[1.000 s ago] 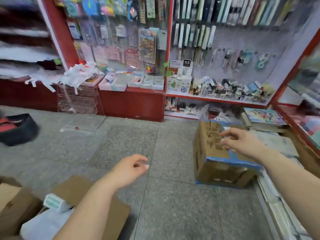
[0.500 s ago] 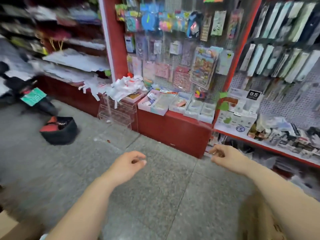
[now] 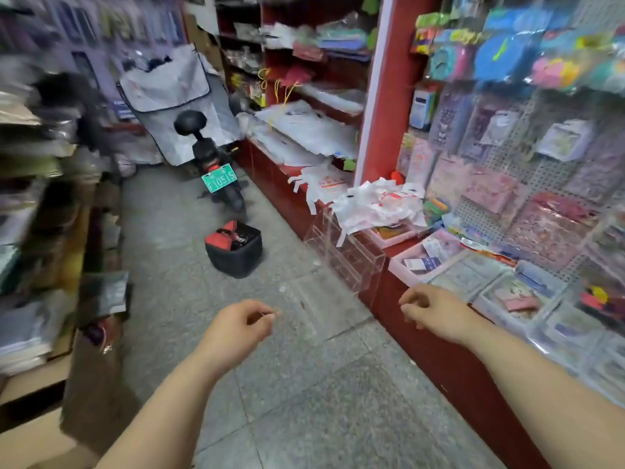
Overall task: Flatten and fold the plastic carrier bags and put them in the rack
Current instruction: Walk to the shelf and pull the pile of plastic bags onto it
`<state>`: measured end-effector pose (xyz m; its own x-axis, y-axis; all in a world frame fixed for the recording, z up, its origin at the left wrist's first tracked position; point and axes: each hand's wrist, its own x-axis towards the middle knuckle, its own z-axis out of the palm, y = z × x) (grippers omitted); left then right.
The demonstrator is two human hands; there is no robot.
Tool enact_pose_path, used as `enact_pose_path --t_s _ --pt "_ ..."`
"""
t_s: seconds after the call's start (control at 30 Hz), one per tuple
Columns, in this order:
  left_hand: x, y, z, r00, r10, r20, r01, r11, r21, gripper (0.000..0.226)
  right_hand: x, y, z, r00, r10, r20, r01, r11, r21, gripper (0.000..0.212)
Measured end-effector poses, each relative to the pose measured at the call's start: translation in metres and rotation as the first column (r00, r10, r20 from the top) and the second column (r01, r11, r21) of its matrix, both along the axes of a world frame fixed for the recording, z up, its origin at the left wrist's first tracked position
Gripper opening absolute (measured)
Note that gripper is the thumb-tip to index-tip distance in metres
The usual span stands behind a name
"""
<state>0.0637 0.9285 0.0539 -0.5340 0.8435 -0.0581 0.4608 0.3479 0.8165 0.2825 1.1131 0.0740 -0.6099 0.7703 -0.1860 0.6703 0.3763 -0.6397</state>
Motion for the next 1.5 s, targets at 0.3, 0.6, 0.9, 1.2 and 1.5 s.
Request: enact_pose_path --t_s 0.3,0.6,0.9,1.2,1.5 --pt "-0.175 0.149 0.012 0.994 0.096 -0.053 -0.097 0.995 -0.007 0.029 -0.213 0.155 0.003 0.987 0.160 0.008 -0.160 0.985 0.061 0.021" --pt "-0.344 0.298 0.014 0.986 0.117 -0.121 -0.115 0.993 0.022 0.027 -0.420 0.317 -0.010 0.974 0.227 -0.005 -0.226 0.971 0.072 0.022" --pt "-0.544 0.393 0.021 0.951 0.273 -0.144 -0.274 0.962 0.012 0.016 -0.632 0.438 -0.006 0.953 0.297 -0.054 -0.298 0.955 -0.010 0.010" --pt "-0.746 0.511 -0.005 0.996 0.029 -0.080 -0.033 0.998 -0.053 0.023 -0.782 0.530 -0.021 0.997 0.066 -0.027 -0.065 0.998 0.021 0.023" --pt "-0.819 0.656 -0.030 0.900 -0.424 -0.103 0.403 0.898 -0.177 0.034 -0.817 0.586 -0.021 0.965 -0.262 0.028 0.262 0.964 -0.031 0.020"
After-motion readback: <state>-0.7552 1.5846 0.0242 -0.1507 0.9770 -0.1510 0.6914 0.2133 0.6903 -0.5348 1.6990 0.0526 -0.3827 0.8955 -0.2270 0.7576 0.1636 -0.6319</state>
